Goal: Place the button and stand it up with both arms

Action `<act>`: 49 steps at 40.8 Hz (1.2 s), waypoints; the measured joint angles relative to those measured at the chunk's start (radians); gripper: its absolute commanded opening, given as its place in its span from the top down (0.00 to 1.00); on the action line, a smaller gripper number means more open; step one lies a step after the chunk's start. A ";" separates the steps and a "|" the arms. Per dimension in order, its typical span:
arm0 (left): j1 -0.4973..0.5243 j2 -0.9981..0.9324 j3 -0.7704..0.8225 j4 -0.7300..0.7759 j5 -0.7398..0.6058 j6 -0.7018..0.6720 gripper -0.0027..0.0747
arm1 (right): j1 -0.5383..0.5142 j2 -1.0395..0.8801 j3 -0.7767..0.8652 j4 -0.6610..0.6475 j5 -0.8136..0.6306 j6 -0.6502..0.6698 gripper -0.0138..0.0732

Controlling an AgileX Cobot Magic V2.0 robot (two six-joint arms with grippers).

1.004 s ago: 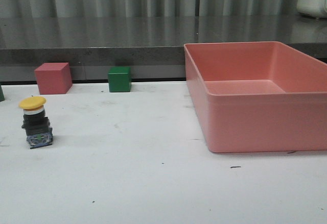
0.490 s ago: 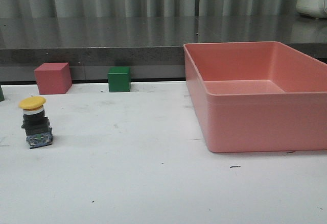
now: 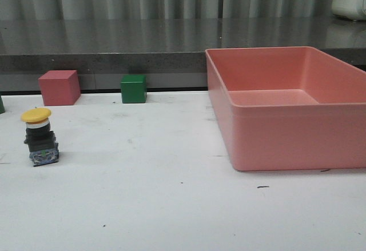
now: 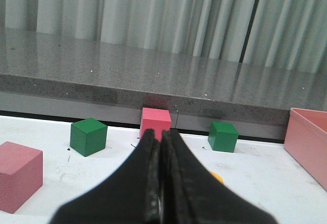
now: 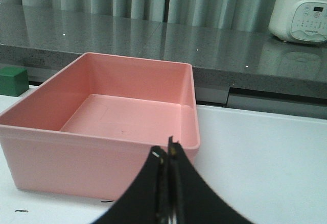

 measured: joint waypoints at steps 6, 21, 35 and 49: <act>0.000 0.000 0.000 0.000 0.000 0.000 0.99 | 0.000 0.000 0.000 0.000 -0.002 0.000 0.92; 0.000 0.000 0.000 0.000 0.000 0.000 0.99 | 0.000 0.000 0.000 -0.027 -0.069 0.055 0.92; 0.000 0.000 0.000 0.000 0.000 0.000 0.99 | -0.042 0.000 0.000 -0.182 -0.068 0.272 0.92; 0.000 0.000 0.000 0.000 0.000 0.000 0.99 | -0.042 0.000 0.000 -0.147 -0.039 0.275 0.92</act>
